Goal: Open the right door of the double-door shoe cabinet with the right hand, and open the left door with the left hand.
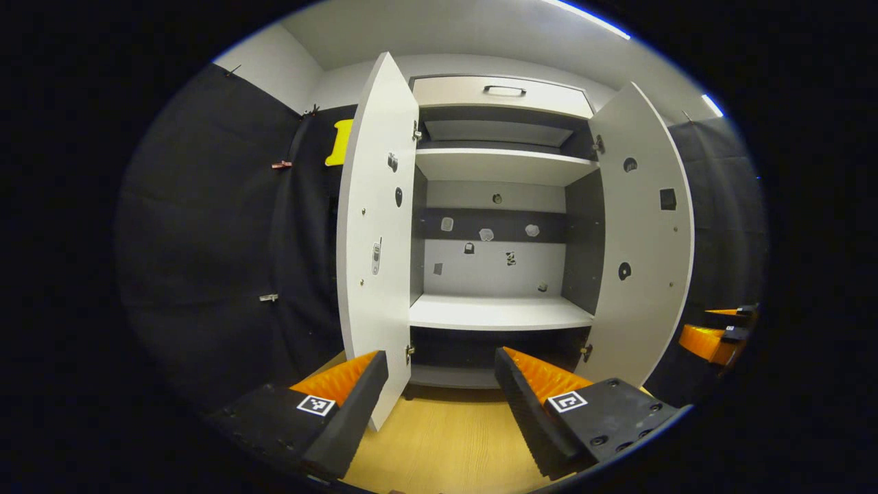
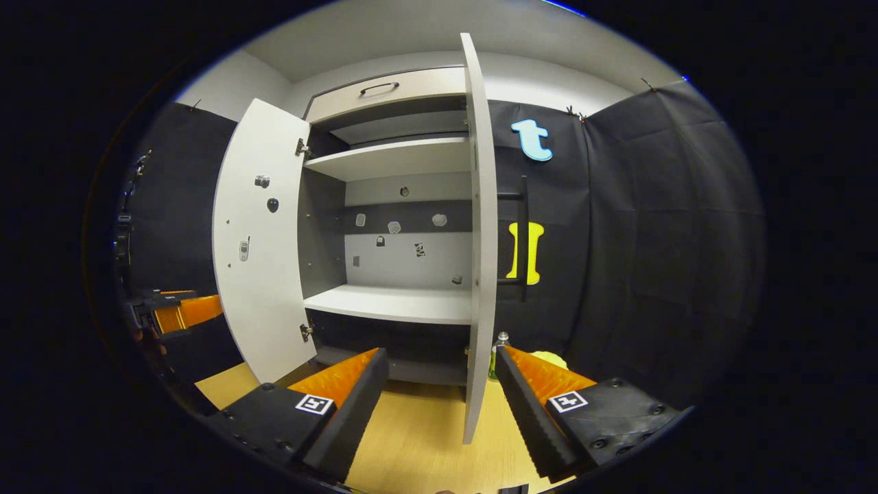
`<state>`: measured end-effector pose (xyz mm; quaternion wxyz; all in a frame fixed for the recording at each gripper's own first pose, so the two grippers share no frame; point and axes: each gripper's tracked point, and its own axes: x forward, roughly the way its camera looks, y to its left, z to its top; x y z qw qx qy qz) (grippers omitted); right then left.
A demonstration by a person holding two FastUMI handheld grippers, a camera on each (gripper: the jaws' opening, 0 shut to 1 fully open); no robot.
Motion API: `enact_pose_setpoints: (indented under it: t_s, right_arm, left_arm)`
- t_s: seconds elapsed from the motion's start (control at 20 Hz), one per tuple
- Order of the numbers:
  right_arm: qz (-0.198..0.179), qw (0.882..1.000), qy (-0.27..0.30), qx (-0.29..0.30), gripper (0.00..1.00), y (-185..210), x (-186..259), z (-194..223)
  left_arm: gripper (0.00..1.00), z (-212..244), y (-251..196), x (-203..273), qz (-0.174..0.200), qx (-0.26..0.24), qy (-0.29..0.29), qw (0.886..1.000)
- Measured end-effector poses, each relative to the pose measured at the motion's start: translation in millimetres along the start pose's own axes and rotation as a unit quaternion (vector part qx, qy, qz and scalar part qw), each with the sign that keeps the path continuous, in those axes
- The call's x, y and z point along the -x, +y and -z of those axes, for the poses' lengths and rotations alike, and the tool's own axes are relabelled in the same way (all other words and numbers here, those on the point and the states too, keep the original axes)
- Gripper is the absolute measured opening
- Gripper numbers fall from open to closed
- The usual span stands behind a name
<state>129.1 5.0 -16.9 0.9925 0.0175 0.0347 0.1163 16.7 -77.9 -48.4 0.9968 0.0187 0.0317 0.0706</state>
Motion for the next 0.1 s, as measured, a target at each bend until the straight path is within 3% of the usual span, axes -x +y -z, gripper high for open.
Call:
enact_pose_setpoints:
  t_s: [0.1]
  right_arm:
    - [-0.002,1.000,-0.006,-0.010,0.98,-5.8,0.0,-2.4]
  left_arm:
    - [0.97,-6.3,-13.9,0.7,0.005,0.006,-0.004,1.000]
